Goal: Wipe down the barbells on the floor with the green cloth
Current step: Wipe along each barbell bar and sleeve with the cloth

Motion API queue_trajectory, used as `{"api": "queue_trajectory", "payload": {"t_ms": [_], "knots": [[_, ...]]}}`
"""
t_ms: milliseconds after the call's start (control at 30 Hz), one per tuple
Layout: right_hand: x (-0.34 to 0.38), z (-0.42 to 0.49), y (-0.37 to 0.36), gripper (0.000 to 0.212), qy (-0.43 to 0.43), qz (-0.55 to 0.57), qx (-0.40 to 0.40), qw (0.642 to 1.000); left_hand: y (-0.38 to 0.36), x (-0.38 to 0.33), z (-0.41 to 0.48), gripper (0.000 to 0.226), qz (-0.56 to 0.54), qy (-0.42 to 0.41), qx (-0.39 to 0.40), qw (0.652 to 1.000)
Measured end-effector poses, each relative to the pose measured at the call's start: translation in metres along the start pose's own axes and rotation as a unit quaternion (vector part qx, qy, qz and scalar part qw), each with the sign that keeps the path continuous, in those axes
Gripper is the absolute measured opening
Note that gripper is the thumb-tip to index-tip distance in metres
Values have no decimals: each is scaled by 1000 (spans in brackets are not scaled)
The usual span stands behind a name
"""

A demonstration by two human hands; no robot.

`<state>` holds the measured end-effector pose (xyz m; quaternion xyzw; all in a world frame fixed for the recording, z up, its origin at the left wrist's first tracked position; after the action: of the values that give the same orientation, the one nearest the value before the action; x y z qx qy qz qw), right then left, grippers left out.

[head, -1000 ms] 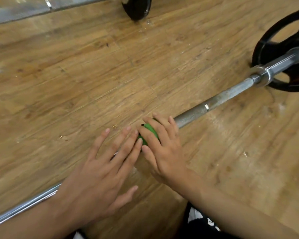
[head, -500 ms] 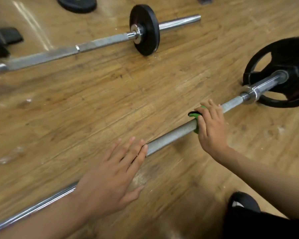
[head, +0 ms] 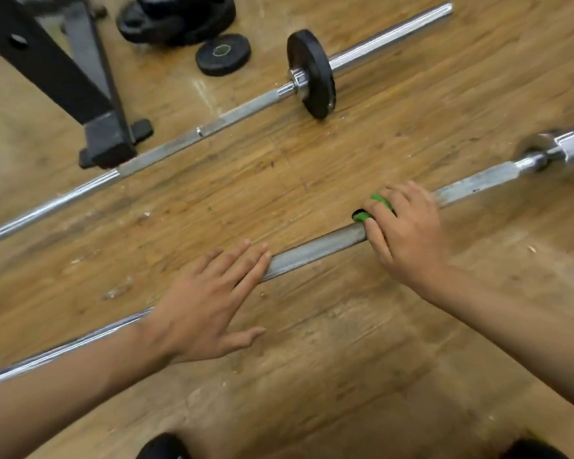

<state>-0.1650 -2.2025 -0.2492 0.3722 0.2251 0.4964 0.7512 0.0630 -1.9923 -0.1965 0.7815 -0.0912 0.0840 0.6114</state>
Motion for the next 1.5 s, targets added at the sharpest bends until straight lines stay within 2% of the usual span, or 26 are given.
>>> {"api": "queue_trajectory", "payload": {"t_ms": [133,233,333,700,767,900,967,1067,1133,1233,1300,1333,1367,1433,1467,1500], "knots": [[-10,1,-2,28,67,-9,-15,998,24,-15,37,96,41,-49,10,998],[-11,7,-4,29,55,2,-25,998,32,-32,66,97,63,-72,19,995],[-11,11,-6,29,38,25,-42,998,39,-40,81,99,66,-57,44,995],[-13,22,-9,29,24,46,5,999,51,-45,92,97,62,-74,60,994],[-16,21,-9,31,48,42,14,998,49,-43,98,97,60,-86,48,993],[-38,17,-8,36,174,17,42,984,48,-44,117,95,52,-125,1,991],[-54,17,-3,37,184,-10,67,981,49,-50,126,96,37,-136,-14,990],[-93,7,9,39,141,-20,112,983,40,-62,135,100,-22,-132,-41,990],[-125,-7,22,40,82,-31,127,988,32,-69,136,105,-74,-119,-63,988],[-149,-22,38,34,-86,-39,75,993,30,-73,136,107,-99,-121,-83,984],[-119,-13,34,31,-193,-25,18,981,32,-74,135,107,-102,-120,-77,985],[-96,-6,26,30,-202,-12,4,979,32,-74,134,108,-102,-120,-74,985],[-75,-1,16,29,-169,4,8,986,32,-74,132,107,-102,-120,-73,985],[-53,2,9,29,-41,27,43,998,31,-77,132,107,-98,-121,-74,985],[-59,-3,12,30,16,29,54,998,31,-77,130,108,-94,-118,-70,986],[-77,-11,17,32,36,16,54,998,32,-78,131,109,-90,-118,-67,987]]}}
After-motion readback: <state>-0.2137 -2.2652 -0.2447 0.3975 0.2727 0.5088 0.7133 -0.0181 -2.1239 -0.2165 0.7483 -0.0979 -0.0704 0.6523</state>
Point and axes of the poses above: each hand's wrist, its own z-axis towards the middle knuckle, its own y-axis out of the back of the hand, x = y × z, the point moved 4 cm from there along z, towards the middle knuckle, and after that the axes turned 13 degrees about y, right-handed, at the moved point
